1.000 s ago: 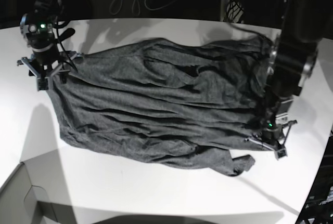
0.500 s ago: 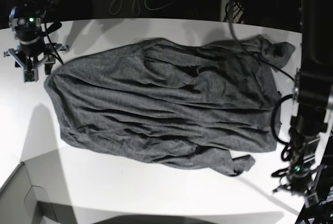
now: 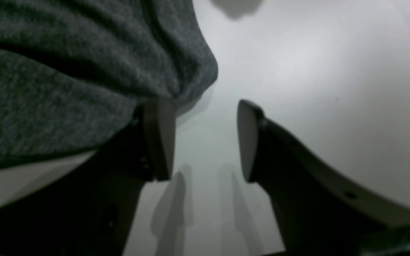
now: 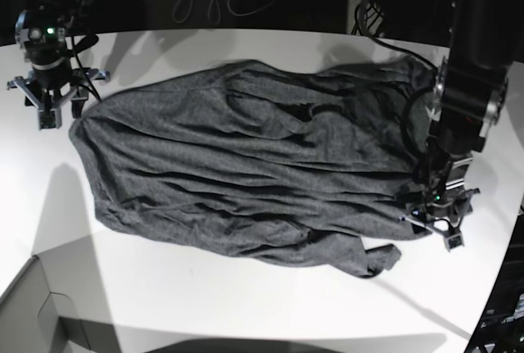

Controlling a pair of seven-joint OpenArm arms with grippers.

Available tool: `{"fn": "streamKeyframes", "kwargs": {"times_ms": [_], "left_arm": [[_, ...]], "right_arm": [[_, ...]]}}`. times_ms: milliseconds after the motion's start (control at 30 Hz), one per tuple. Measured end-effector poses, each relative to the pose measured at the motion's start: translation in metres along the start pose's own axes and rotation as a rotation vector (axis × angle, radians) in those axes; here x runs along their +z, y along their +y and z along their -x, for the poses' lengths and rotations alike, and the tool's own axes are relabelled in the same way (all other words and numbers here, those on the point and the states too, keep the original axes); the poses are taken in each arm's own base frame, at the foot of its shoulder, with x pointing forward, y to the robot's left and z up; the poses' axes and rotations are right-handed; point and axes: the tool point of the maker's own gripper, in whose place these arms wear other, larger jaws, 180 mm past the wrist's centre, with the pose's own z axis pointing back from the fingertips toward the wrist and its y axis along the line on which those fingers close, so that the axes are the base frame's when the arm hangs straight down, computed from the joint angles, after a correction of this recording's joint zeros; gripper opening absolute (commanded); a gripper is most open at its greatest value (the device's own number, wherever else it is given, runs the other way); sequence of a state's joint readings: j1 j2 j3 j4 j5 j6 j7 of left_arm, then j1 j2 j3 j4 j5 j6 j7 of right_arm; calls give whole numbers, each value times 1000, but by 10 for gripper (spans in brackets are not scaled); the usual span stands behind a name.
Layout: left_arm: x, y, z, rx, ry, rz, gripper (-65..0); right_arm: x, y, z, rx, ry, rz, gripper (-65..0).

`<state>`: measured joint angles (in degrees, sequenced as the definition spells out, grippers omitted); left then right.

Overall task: Layout the t-shirt on the table in an organized manner, then fold the t-shirt properly
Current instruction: 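Lower the left gripper onto the shirt hem and grasp it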

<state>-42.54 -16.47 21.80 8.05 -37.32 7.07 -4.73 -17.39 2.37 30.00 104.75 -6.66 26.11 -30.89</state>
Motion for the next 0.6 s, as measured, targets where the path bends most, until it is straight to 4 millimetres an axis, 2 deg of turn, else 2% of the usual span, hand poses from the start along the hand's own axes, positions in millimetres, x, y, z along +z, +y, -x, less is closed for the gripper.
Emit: {"fn": "streamKeyframes", "kwargs": {"times_ms": [267, 400, 533, 600], "left_arm": [[5, -23, 10, 6, -25, 33, -276], [8, -42, 7, 12, -26, 81, -275], [10, -46, 3, 20, -24, 106, -282], [12, -45, -6, 134, -36, 115, -307]], "right_arm": [[1, 0, 3, 1, 7, -2, -363], [1, 0, 3, 2, 6, -1, -363], [0, 0, 1, 1, 3, 0, -363], [0, 0, 0, -1, 0, -1, -363]]}}
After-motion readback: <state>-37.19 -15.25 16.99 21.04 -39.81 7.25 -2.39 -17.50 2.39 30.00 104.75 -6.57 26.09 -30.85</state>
